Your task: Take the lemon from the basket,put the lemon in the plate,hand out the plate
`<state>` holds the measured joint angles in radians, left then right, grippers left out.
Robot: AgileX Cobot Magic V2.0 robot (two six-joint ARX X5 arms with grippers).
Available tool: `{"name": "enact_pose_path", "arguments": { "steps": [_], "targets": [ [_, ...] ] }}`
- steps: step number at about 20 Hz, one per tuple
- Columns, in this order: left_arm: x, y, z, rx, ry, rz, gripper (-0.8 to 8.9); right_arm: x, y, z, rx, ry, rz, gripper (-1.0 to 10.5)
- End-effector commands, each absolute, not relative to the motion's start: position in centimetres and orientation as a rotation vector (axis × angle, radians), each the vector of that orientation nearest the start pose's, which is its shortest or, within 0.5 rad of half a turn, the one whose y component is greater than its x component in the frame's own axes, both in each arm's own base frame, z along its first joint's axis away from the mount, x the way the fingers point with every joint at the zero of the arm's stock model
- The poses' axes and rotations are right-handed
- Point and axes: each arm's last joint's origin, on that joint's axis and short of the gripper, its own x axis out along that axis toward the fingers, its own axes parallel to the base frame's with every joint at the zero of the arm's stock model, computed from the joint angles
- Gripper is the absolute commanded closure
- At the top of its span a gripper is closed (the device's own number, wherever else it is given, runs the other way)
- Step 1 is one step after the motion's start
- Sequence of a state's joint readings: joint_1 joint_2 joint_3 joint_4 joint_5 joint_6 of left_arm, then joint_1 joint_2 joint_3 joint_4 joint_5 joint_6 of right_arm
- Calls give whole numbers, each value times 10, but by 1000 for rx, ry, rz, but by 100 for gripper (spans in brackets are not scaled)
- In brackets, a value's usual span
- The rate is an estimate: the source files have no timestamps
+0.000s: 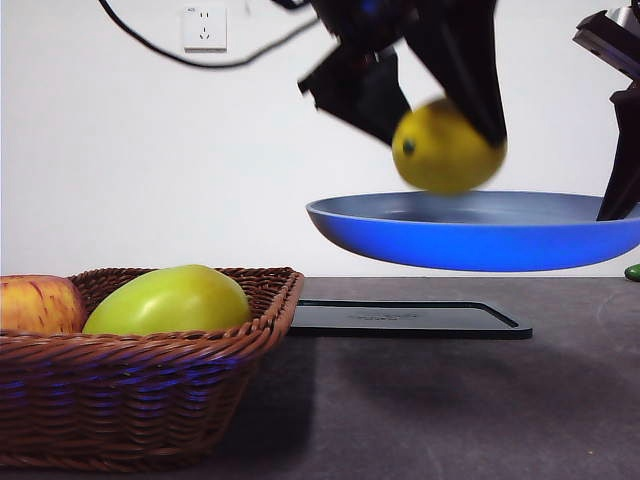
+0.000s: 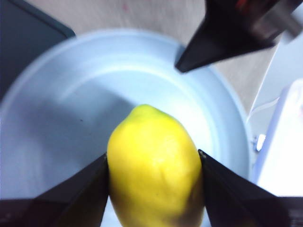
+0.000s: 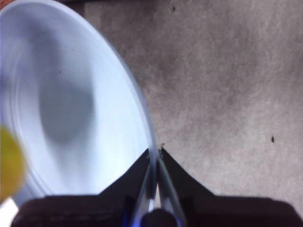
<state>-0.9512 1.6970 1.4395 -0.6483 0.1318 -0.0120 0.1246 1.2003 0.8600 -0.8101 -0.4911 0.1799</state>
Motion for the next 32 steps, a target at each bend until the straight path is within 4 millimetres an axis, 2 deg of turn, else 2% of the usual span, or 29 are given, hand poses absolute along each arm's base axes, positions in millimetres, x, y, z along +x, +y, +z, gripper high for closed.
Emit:
{"name": "enact_pose_path", "arguments": {
  "steps": [1, 5, 8, 10, 16, 19, 23, 27, 29, 32],
  "targets": [
    [210, -312, 273, 400, 888, -1012, 622, 212, 41, 240, 375, 1209, 449, 944],
    [211, -314, 269, 401, 897, -1018, 602, 210, 41, 240, 378, 1230, 445, 944],
    [211, -314, 269, 399, 895, -1019, 477, 210, 41, 240, 378, 1230, 445, 944],
    [211, -314, 269, 399, 895, -1021, 438, 210, 41, 240, 378, 1230, 445, 944],
    [211, -314, 274, 392, 880, -1018, 437, 210, 41, 240, 380, 1229, 444, 944],
    [211, -302, 301, 369, 836, -1000, 437, 212, 41, 239, 393, 1230, 433, 944],
    [200, -274, 359, 399, 770, -942, 437, 223, 43, 230, 440, 1242, 451, 944],
    [174, -238, 410, 409, 723, -954, 437, 249, 44, 210, 484, 1273, 422, 944],
    [159, -217, 428, 393, 682, -961, 437, 265, 44, 203, 492, 1299, 404, 944],
    [138, -189, 447, 362, 639, -964, 437, 297, 42, 205, 500, 1289, 391, 944]
  ]
}}
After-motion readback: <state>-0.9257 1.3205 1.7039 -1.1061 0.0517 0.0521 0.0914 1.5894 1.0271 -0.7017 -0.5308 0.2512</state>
